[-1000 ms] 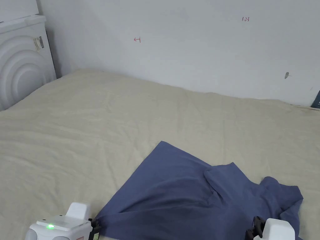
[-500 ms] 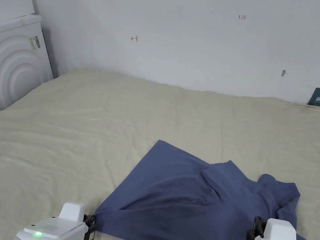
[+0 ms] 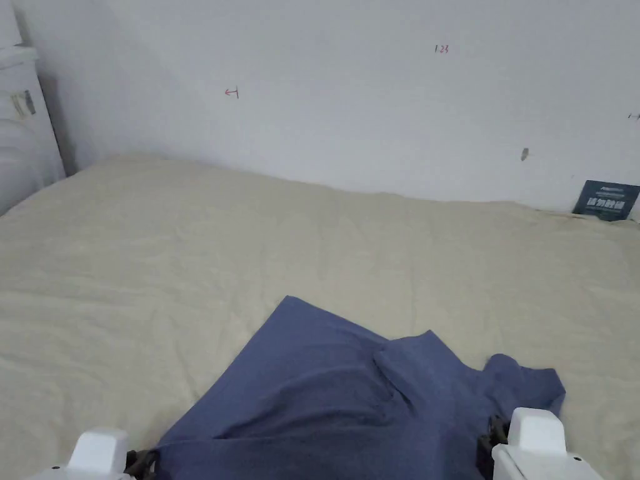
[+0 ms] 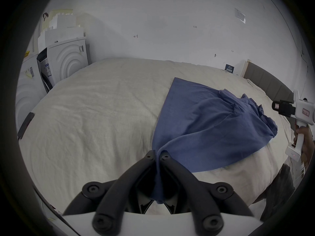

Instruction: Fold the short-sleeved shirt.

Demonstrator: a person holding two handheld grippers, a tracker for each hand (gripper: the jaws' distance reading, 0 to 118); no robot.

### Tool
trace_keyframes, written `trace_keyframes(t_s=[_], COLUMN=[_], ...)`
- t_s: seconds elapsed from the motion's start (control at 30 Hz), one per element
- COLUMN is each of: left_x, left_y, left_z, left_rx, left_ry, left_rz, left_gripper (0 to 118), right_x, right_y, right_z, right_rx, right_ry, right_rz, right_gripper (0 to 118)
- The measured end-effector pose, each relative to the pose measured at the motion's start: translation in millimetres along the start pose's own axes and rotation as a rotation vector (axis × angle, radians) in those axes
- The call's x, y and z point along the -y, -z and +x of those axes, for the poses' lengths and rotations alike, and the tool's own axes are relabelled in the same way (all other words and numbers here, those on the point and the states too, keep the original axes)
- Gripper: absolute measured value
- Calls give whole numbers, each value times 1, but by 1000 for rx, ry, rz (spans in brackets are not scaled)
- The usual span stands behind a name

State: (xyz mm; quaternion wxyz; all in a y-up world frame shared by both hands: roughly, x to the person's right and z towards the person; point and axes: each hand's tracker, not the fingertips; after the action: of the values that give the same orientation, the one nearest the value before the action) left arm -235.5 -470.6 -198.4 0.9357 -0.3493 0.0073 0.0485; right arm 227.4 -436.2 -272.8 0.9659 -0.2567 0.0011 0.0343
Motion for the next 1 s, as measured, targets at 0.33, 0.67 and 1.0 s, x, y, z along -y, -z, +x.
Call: trace_keyframes(t_s=[0.33,0.67,1.0], left_x=[-8,-14,-16], left_y=[8,17,33], left_z=[2,10,11], left_rx=[-13,-20,-16], left_ry=[-61,-73,-89], left_rz=[-33,-59,-95], left_gripper=[0,0,0], right_x=[-76,-106,-106], right_y=[122,227,312], right_z=[32,19,0], right_rx=[-84,-148,-161], right_ry=[45,34,21], right_rz=[-179,-332,-461], right_gripper=[44,61,61])
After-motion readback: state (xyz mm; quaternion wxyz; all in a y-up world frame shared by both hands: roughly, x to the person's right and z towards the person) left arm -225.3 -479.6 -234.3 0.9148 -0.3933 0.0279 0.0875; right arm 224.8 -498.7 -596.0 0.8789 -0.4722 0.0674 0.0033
